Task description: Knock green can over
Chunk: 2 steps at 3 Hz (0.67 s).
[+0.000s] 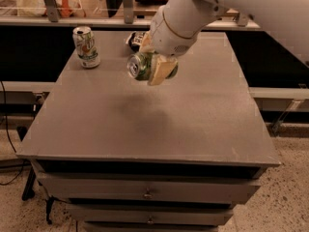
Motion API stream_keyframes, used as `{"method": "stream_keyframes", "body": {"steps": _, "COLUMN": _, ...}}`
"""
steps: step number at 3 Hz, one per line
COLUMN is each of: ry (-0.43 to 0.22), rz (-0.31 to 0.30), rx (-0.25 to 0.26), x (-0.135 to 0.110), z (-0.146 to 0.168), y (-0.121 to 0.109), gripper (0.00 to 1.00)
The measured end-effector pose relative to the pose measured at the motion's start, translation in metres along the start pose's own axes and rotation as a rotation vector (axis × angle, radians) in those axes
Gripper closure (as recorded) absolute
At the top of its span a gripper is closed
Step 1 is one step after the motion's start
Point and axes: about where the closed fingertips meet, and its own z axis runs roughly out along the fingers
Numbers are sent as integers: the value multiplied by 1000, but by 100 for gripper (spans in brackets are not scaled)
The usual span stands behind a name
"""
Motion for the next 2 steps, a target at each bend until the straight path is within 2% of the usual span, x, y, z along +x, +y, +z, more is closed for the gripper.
{"method": "stream_keyframes", "body": {"steps": 1, "ry": 140, "rz": -79, "rx": -99, "x": 17, "z": 21, "y": 6, "gripper": 100}}
{"method": "stream_keyframes", "body": {"steps": 2, "ry": 236, "rz": -109, "rx": -197, "x": 34, "z": 45, "y": 14, "gripper": 100}}
